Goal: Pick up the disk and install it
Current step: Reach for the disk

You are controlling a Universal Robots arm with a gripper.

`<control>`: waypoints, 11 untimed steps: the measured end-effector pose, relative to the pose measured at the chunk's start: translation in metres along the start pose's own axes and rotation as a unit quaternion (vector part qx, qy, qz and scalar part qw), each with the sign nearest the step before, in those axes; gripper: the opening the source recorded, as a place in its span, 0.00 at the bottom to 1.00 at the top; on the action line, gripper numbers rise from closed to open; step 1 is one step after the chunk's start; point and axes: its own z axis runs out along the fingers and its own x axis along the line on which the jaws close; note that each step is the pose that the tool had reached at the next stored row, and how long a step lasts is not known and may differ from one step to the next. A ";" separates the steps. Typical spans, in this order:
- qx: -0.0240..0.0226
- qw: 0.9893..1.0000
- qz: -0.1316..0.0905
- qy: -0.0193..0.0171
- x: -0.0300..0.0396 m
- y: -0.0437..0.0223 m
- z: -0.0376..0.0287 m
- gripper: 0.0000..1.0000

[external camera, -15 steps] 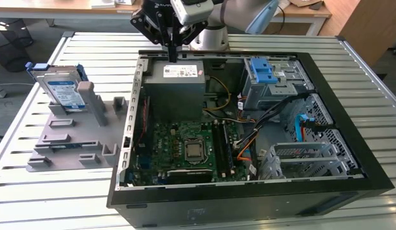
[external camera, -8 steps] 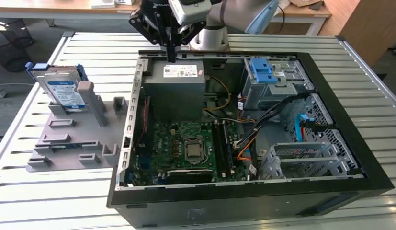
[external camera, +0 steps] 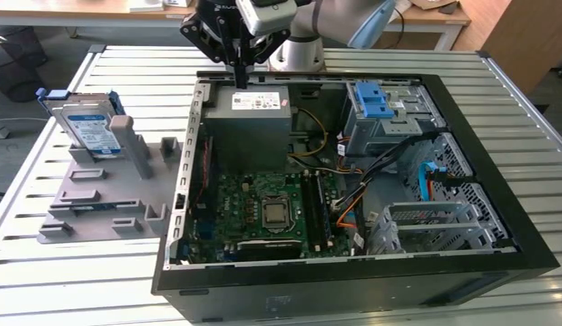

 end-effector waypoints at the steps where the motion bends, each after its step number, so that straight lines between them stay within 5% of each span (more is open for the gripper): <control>1: 0.000 1.000 0.000 0.000 0.0003 0.0000 0.0000 0.11; 11: 0.000 1.000 0.000 0.000 0.0031 -0.0002 -0.0001 0.11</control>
